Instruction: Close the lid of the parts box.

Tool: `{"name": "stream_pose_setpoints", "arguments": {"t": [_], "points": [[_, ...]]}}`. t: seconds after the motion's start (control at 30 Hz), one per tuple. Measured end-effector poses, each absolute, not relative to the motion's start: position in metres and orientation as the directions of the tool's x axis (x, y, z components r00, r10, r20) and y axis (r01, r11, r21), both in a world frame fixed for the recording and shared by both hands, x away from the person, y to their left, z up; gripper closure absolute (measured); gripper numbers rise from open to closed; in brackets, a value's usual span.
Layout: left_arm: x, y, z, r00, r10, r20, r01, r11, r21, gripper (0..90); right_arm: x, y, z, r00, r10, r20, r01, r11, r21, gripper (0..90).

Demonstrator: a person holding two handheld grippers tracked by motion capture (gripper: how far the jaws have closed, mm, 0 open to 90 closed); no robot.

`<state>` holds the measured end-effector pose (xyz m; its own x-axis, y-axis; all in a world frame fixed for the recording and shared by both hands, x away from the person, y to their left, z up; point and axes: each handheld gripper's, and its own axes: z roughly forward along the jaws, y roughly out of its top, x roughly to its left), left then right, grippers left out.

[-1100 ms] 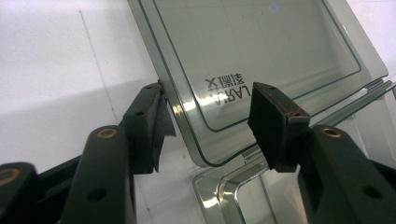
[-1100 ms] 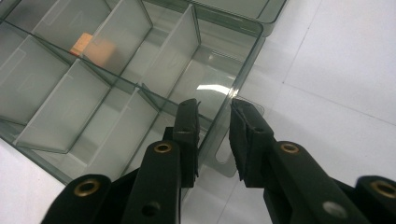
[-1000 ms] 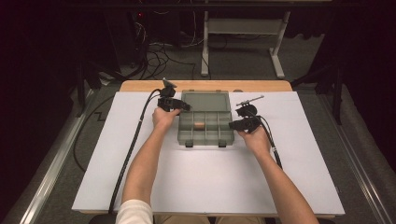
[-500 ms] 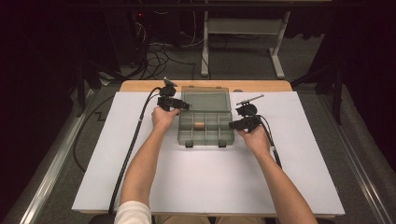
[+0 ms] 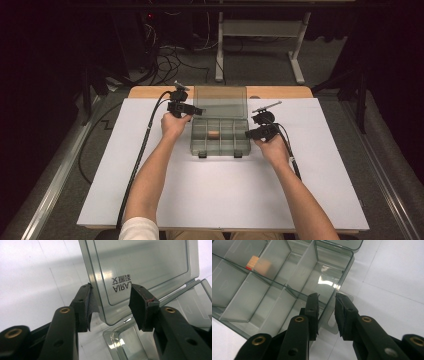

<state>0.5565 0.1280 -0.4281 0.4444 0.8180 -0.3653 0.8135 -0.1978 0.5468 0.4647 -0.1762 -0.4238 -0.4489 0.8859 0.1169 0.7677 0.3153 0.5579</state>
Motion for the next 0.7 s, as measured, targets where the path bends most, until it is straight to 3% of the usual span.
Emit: {"name": "stream_pose_setpoints", "arguments": {"t": [0.7], "points": [[0.539,0.122,-0.410,0.511,0.830,-0.222,0.749,-0.303,0.590,57.4,0.463,-0.175,-0.424,-0.447,0.888,0.104,0.763,0.318,0.563,73.3]]}}
